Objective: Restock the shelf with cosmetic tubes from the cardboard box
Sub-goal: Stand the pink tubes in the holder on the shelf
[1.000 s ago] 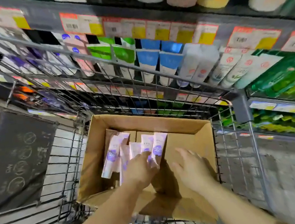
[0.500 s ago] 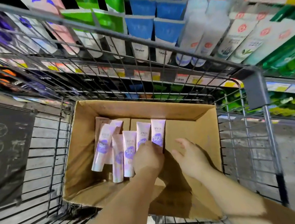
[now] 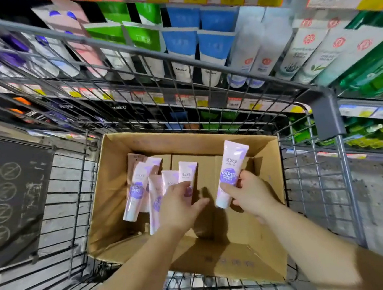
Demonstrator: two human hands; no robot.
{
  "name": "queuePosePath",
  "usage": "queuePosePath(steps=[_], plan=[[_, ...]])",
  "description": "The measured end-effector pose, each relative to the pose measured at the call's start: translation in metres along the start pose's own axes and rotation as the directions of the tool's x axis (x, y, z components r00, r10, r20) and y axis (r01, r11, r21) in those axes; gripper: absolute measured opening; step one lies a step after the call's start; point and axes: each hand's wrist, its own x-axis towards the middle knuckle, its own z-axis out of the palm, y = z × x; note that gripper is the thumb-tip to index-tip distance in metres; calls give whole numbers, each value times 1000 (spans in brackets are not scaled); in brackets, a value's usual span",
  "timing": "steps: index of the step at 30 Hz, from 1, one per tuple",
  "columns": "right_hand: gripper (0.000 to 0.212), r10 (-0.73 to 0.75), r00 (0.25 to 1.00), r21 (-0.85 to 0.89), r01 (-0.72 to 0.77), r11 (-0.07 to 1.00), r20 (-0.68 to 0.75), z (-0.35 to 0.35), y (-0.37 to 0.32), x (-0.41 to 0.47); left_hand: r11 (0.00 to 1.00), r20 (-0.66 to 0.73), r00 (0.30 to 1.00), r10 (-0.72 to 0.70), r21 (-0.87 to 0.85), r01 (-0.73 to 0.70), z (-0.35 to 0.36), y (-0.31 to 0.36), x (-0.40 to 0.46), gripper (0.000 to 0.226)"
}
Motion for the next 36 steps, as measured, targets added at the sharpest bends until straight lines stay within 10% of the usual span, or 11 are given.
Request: queuePosePath(steps=[5, 15, 26, 36], plan=[[24, -3, 999, -34, 2, 999, -37, -2, 8, -1, 918, -89, 982, -168, 347, 189, 20, -11, 4, 33], [30, -65, 997, -118, 61, 991, -31, -13, -6, -26, 953, 198, 939, -283, 168, 252, -5, 10, -10, 31], [31, -167, 980, 35, 172, 985, -105, -70, -82, -152, 991, 125, 983, 131, -54, -125, -113, 135, -114, 29], [19, -332, 861, 93, 394, 914, -386, -234, -98, -276, 881, 102, 875, 473, -67, -468, -102, 315, -199, 49]])
